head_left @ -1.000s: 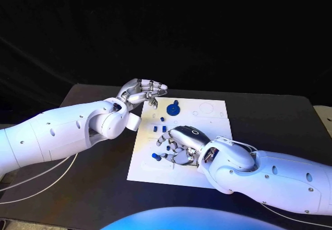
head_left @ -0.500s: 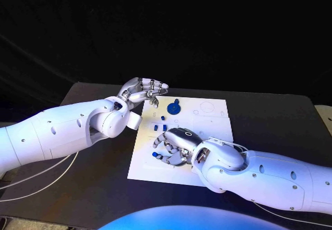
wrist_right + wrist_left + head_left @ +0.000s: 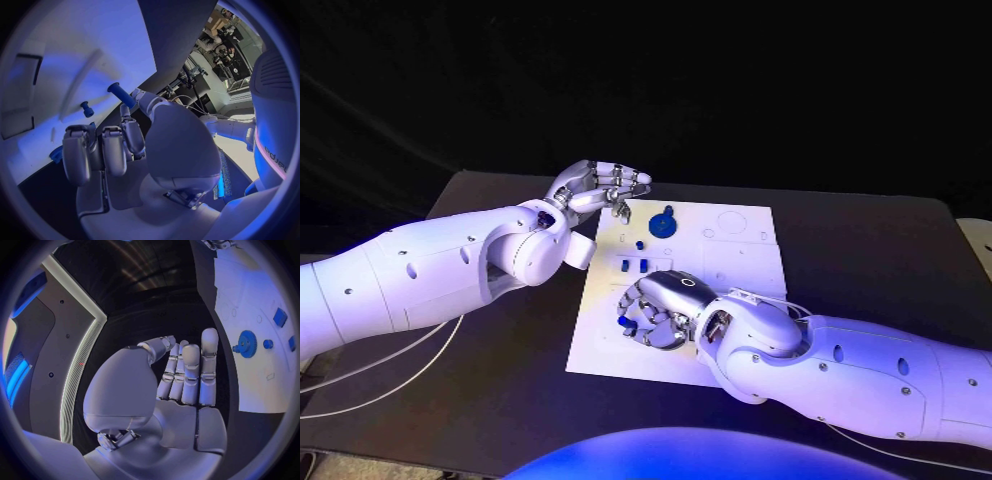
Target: Assemble the parts on the task board
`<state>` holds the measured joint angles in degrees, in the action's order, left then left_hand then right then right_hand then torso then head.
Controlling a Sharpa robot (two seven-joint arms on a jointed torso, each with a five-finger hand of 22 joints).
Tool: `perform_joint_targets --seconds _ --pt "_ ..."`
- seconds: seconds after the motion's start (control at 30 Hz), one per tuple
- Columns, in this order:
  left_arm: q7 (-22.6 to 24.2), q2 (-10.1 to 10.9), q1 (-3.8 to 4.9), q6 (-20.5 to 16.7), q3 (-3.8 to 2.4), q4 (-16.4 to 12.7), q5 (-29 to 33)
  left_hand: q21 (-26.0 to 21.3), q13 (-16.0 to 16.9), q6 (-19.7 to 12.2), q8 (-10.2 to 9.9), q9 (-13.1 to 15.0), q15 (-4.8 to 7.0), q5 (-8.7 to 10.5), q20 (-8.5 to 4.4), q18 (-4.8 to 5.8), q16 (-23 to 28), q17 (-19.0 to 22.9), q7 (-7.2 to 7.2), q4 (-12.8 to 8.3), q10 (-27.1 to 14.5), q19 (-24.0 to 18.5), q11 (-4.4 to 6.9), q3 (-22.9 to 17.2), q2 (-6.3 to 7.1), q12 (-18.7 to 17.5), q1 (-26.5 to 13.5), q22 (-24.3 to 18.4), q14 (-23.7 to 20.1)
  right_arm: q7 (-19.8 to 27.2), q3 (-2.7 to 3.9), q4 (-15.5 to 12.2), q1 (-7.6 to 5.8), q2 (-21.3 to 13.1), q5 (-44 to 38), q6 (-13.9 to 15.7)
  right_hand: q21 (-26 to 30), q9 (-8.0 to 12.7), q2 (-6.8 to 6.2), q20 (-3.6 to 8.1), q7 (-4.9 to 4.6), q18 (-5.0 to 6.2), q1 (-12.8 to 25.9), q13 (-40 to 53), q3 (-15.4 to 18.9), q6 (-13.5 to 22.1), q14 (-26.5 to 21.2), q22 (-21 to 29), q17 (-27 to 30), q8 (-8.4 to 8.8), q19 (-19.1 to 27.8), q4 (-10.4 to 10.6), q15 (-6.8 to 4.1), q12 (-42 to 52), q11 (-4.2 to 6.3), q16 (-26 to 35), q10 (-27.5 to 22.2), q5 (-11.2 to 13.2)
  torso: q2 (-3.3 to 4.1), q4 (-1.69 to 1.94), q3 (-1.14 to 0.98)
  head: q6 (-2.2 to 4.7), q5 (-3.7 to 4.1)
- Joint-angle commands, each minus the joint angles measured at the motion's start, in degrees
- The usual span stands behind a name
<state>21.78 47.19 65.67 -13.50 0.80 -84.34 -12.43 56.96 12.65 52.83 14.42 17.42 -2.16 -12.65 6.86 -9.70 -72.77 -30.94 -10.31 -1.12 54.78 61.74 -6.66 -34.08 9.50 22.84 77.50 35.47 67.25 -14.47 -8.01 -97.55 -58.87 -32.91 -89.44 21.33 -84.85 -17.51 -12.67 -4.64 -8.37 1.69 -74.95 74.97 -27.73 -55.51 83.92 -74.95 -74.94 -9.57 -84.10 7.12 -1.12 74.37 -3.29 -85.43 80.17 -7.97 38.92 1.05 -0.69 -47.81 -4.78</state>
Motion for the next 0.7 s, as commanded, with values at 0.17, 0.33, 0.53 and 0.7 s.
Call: perform_joint_targets --seconds 0.17,0.33,0.53,0.7 --pt "0.3 0.0 0.02 0.8 -0.03 -0.2 -0.1 -0.3 -0.1 -0.3 0.2 0.1 0.07 -0.19 0.22 -0.94 -0.2 0.0 0.01 -0.1 -0.4 -0.3 -0.01 0.3 -0.46 0.2 -0.1 0.0 -0.5 0.1 -0.06 0.3 0.21 0.3 -0.4 -1.2 -0.3 -0.2 0.91 -0.27 0.26 -0.63 -0.1 2.0 0.3 -1.0 4.1 -13.3 -4.7 -0.67 -4.3 0.0 0.06 0.8 0.14 -0.2 0.6 0.2 0.03 0.03 -0.01 -0.06 0.02" --pt "0.2 0.0 0.03 0.9 -0.03 -0.2 -0.1 -0.3 -0.1 -0.3 0.2 0.1 0.07 -0.19 0.22 -0.94 -0.2 0.0 0.01 -0.1 -0.4 -0.3 -0.01 0.3 -0.46 0.2 -0.1 0.0 -0.5 0.0 -0.07 0.3 0.24 0.4 -0.5 -0.9 -0.4 -0.4 1.57 -0.08 0.62 -0.66 -0.4 2.5 0.1 -2.0 4.1 -13.4 -4.8 -1.31 -4.3 0.0 -0.18 1.3 0.44 -0.3 0.8 0.3 0.04 0.08 0.01 -0.16 0.02" --pt "0.0 0.1 0.03 0.9 -0.03 -0.2 -0.1 -0.4 -0.1 -0.3 0.3 0.1 0.06 -0.18 0.23 -0.94 -0.2 0.1 0.01 -0.2 -0.6 -0.2 -0.02 0.3 -0.50 0.3 -0.1 -0.1 -0.6 -0.3 -0.07 0.4 0.26 0.2 -1.0 -0.3 -0.5 -0.5 1.85 0.01 0.76 -0.68 -0.5 2.6 0.0 -2.3 4.1 -13.4 -4.9 -1.55 -4.3 0.0 -0.28 1.5 0.55 -0.3 0.9 0.3 0.01 0.01 0.01 -0.20 0.01" --pt "-0.1 0.1 0.03 1.0 -0.03 -0.2 -0.1 -0.4 -0.1 -0.3 0.3 0.1 0.06 -0.17 0.24 -0.94 -0.2 0.1 0.00 -0.1 -0.6 -0.2 -0.03 0.4 -0.52 0.4 -0.1 -0.1 -0.6 -0.4 -0.07 0.4 0.27 0.0 -1.3 0.1 -0.5 -0.5 1.99 0.05 0.82 -0.68 -0.6 2.7 0.0 -2.4 4.1 -13.4 -4.9 -1.65 -4.4 0.0 -0.33 1.5 0.61 -0.4 0.9 0.4 0.00 0.00 -0.02 -0.20 -0.01"
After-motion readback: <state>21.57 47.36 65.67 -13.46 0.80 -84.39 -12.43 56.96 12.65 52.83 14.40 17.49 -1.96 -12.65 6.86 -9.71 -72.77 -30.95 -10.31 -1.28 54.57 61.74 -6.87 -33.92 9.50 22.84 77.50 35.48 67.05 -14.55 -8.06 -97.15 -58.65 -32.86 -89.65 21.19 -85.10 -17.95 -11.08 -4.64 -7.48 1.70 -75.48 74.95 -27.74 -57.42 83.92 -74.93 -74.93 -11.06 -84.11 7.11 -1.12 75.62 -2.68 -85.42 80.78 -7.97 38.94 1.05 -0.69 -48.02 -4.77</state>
